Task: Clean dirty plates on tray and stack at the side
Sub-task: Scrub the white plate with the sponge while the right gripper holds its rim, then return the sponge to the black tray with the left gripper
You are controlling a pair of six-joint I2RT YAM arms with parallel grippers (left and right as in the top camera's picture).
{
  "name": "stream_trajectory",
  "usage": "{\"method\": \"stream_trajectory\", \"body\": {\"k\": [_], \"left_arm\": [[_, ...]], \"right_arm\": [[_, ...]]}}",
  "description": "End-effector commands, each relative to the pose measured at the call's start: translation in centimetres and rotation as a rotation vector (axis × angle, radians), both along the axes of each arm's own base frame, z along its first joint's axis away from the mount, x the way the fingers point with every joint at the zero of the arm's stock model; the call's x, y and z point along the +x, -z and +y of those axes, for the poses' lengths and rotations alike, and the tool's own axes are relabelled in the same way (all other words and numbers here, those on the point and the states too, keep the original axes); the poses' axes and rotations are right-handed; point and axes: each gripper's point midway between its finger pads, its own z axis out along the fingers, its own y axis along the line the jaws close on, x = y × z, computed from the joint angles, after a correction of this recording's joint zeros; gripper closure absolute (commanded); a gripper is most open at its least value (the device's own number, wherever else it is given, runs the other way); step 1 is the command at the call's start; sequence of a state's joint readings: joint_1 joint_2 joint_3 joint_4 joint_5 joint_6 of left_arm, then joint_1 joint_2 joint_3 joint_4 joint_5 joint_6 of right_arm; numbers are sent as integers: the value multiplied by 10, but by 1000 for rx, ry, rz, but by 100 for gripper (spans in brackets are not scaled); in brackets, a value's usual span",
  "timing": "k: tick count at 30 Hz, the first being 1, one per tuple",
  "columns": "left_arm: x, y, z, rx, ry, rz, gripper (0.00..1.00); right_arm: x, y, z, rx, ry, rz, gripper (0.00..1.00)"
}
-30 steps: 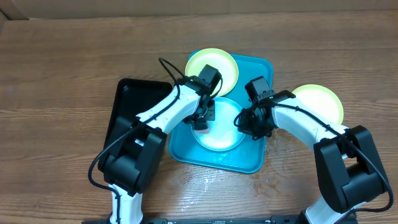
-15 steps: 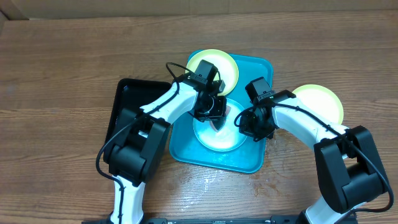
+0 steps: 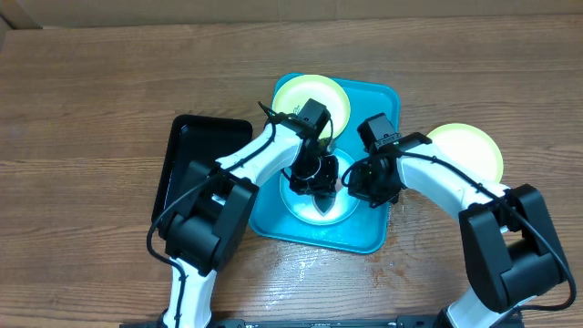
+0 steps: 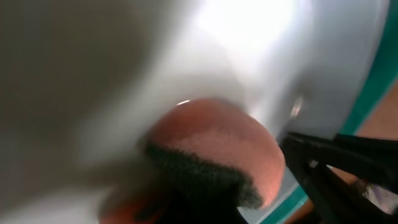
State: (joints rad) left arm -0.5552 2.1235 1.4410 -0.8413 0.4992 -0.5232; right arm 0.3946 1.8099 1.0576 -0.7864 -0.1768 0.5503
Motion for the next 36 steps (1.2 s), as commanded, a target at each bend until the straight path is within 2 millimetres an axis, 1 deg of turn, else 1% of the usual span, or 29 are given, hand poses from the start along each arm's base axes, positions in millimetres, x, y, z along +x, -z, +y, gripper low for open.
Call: {"method": "stream_trajectory", "body": {"k": [1, 2, 4, 6, 8, 9, 11, 12, 14, 16, 18, 20, 21, 23, 26, 27, 28, 31, 33, 35, 36], "left_arm": [[17, 16, 76, 408, -157, -108, 96], [22, 10, 90, 463, -175, -140, 96], [30, -2, 109, 543, -188, -201, 96], [34, -13, 118, 575, -196, -239, 96], [37, -30, 126, 570, -215, -264, 96], [38, -41, 128, 557, -227, -273, 96], [35, -63, 125, 507, -241, -292, 95], [33, -76, 128, 499, -248, -308, 96], [32, -101, 148, 535, -279, -360, 96], [30, -122, 172, 606, -306, -413, 96], [27, -135, 196, 697, -325, -446, 95], [26, -142, 229, 799, -364, -448, 95], [25, -140, 241, 828, -382, -434, 95], [23, -129, 253, 842, -406, -398, 95], [26, -95, 271, 798, -435, -342, 96], [27, -82, 272, 772, -424, -335, 96], [28, -65, 268, 724, -399, -327, 96], [27, -37, 266, 634, -391, -287, 96], [27, -31, 266, 588, -416, -256, 88], [27, -32, 262, 547, -424, -246, 64], [29, -34, 262, 530, -426, -243, 50]], "right_arm": [[-9, 15, -16, -88, -3, 25, 96], [-9, 15, -16, -88, -3, 25, 96], [-8, 15, -15, -87, -3, 21, 96], [-7, 15, -15, -86, -3, 18, 96], [-7, 15, -15, -86, -3, 18, 96], [-7, 15, -15, -86, -3, 19, 96], [-7, 15, -15, -86, -3, 19, 96], [-7, 15, -15, -86, -3, 20, 96], [-8, 15, -15, -87, -3, 21, 96], [-8, 15, -15, -87, -3, 22, 96], [-8, 15, -15, -87, -3, 21, 96], [-8, 15, -15, -87, -3, 22, 96], [-8, 15, -15, -87, -3, 21, 96], [-8, 15, -15, -87, -3, 21, 96], [-8, 15, -15, -87, -3, 20, 96], [-7, 15, -15, -87, -3, 20, 96], [-7, 15, -15, -86, -3, 19, 96], [-7, 15, -15, -86, -3, 18, 96], [-7, 15, -15, -86, -3, 18, 96], [-7, 15, -15, -86, -3, 18, 96], [-7, 15, -15, -86, -3, 16, 96]]}}
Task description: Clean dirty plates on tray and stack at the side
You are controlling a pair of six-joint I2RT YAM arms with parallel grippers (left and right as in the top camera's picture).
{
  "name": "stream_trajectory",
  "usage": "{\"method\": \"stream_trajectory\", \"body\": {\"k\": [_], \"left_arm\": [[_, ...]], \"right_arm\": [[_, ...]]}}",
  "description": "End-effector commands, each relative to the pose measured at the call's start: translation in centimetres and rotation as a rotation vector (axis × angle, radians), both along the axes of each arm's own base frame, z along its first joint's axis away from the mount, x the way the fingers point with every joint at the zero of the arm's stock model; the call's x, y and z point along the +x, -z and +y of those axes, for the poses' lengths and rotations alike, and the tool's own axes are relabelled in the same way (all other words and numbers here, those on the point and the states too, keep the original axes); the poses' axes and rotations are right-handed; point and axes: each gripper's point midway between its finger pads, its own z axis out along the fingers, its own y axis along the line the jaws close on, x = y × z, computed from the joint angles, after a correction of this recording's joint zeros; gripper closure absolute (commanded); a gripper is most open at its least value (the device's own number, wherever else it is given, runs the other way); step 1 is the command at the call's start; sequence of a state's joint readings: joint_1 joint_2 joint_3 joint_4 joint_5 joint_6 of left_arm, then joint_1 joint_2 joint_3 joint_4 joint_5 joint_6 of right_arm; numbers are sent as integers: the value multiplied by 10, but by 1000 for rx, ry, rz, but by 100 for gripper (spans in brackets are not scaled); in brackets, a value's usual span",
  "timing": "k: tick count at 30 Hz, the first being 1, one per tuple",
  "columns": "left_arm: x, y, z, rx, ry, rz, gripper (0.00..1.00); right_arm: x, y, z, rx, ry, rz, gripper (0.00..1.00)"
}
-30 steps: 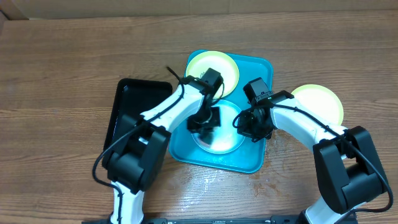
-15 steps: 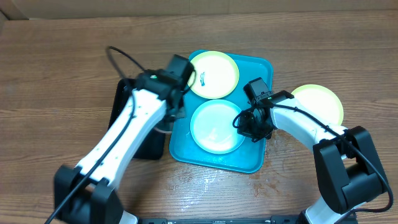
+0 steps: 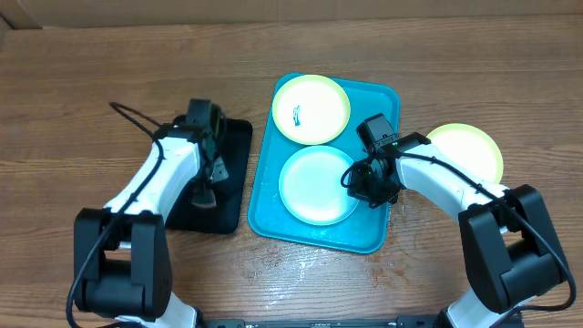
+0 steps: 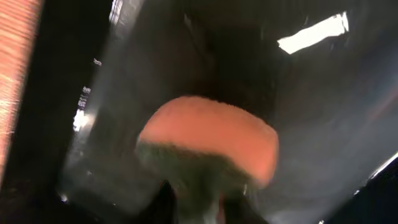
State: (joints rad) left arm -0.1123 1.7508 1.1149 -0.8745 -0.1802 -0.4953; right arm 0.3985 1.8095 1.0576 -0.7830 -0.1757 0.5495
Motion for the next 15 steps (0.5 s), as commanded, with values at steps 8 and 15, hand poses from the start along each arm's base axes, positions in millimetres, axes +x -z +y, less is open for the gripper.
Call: {"method": "stream_trajectory", "body": {"k": [8, 15], "left_arm": [[13, -56, -6, -136, 6, -7, 37], [26, -158, -10, -227, -1, -196, 34]], "right_arm": [[5, -8, -19, -118, -82, -39, 96], [45, -109, 9, -120, -212, -310, 96]]}}
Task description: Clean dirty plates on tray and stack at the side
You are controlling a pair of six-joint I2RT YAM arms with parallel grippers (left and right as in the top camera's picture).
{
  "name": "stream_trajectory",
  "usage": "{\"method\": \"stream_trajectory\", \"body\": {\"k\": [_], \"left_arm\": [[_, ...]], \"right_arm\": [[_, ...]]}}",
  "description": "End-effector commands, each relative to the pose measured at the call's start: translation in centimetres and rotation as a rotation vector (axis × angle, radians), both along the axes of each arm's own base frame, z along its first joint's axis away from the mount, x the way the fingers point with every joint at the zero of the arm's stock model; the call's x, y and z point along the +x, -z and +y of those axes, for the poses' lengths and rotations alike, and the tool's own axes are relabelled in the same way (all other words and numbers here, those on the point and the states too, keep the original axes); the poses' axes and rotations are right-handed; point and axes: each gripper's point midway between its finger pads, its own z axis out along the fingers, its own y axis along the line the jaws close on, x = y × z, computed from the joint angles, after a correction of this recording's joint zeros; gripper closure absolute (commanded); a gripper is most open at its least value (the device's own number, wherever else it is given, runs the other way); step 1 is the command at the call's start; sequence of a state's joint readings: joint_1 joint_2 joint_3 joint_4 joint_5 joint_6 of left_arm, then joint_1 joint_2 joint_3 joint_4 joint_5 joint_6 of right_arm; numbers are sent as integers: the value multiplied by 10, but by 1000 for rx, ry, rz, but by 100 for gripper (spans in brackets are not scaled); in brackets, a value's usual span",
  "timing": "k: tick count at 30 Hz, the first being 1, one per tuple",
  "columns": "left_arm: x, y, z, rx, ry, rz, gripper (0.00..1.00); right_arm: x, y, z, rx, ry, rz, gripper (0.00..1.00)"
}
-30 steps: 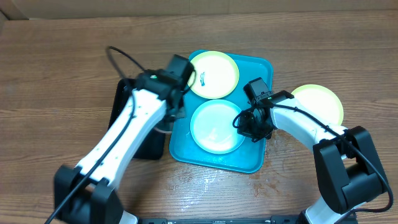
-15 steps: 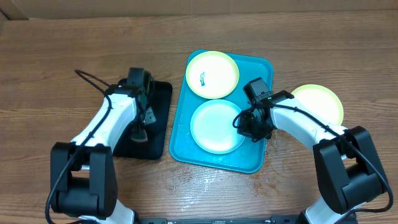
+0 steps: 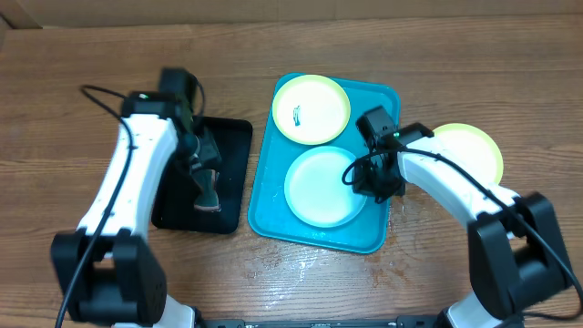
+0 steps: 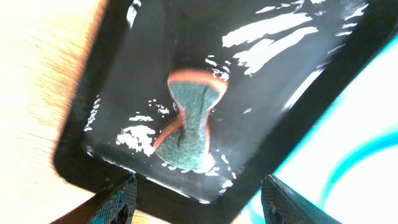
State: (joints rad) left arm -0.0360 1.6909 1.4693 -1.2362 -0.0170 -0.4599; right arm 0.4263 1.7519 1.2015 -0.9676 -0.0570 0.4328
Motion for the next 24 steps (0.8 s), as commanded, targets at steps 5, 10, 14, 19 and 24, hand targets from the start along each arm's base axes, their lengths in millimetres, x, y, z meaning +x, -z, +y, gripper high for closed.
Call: {"method": "stream_trajectory", "body": {"k": [5, 10, 14, 19, 24], "left_arm": [[12, -148, -24, -179, 100, -416, 31], [-17, -243, -38, -225, 196, -697, 16], [-46, -279, -37, -212, 210, -819, 0], [-74, -298, -36, -188, 227, -895, 0], [-89, -296, -35, -179, 240, -886, 0]], "right_arm": [[56, -120, 64, 15, -211, -448, 96], [74, -151, 133, 14, -279, -734, 96], [70, -150, 187, 7, -382, -863, 96], [59, -138, 216, -135, -428, -972, 96], [37, -168, 218, -262, -369, -1104, 96]]}}
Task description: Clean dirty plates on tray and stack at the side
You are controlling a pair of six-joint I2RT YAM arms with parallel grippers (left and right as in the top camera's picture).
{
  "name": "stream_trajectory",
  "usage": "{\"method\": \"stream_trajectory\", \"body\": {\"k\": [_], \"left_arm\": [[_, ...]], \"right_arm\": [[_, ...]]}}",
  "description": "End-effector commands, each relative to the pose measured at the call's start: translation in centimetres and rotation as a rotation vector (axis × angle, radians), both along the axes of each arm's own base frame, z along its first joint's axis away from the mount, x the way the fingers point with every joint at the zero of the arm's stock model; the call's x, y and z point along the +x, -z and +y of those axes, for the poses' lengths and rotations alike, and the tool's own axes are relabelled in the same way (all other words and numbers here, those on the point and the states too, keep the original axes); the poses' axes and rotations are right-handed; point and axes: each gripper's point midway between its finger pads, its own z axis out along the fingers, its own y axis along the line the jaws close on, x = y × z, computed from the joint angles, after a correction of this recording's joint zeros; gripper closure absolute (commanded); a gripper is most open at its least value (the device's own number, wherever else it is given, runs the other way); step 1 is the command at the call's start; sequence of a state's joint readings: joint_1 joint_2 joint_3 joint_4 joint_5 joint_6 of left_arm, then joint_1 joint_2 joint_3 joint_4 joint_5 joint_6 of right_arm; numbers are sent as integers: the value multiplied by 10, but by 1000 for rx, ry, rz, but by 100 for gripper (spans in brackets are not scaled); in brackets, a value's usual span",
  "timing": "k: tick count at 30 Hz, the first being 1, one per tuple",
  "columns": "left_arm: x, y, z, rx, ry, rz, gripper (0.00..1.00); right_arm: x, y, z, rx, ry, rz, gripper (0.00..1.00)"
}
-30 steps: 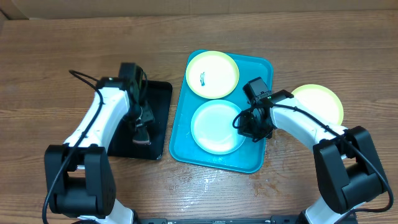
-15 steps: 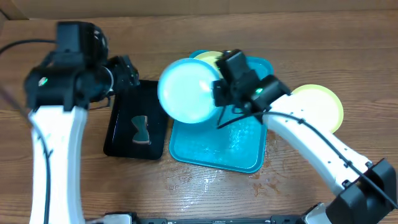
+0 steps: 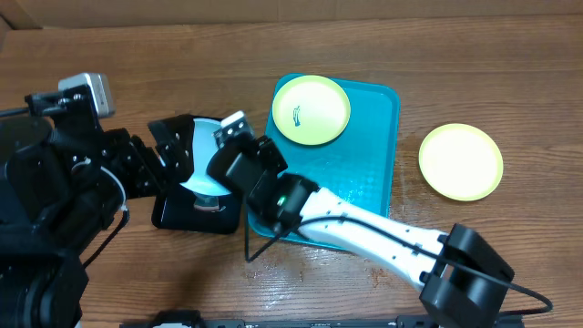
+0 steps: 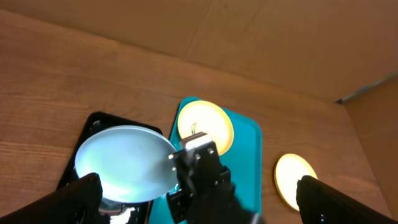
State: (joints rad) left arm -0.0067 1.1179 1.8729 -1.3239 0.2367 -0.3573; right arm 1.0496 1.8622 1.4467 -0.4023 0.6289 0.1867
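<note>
My right gripper (image 3: 224, 146) reaches across to the left and is shut on the rim of a pale blue-white plate (image 4: 124, 163). It holds the plate over the black tray (image 3: 182, 217). A yellow plate with a dark smear (image 3: 311, 109) lies at the far end of the teal tray (image 3: 364, 205). A clean yellow plate (image 3: 460, 161) rests on the table to the right. My left gripper (image 4: 199, 190) is raised high above the table, open and empty. The sponge is mostly hidden under the held plate; an orange sliver (image 3: 211, 208) shows in the black tray.
Brown cardboard walls (image 4: 249, 37) stand behind the wooden table (image 3: 474, 264). My raised left arm (image 3: 55, 191) fills the left side of the overhead view. The right arm's white link (image 3: 355, 228) crosses low over the teal tray.
My left gripper was open just above the sponge in the black tray and is now high up. The pale plate has left the teal tray and is held over the black tray.
First my left gripper pressed the sponge onto the pale plate on the teal tray, with the right gripper at its rim. Then the sponge was in the black tray, still held. Then it lay there, let go. Now the right gripper holds the plate over that tray.
</note>
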Motion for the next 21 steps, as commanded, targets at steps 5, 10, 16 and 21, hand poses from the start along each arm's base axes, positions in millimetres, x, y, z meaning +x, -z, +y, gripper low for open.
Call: {"method": "stream_trajectory", "body": {"k": [5, 10, 16, 21], "left_arm": [[0, 4, -2, 22, 32, 15, 0], [6, 8, -3, 21, 32, 34, 0], [18, 17, -3, 21, 33, 70, 0], [27, 24, -3, 18, 35, 102, 0]], "right_arm": [[-19, -74, -16, -34, 154, -269, 96], [-38, -99, -19, -36, 192, -354, 96], [-51, -106, -17, -92, 189, -399, 96], [-57, -109, -17, -99, 199, -418, 96]]}}
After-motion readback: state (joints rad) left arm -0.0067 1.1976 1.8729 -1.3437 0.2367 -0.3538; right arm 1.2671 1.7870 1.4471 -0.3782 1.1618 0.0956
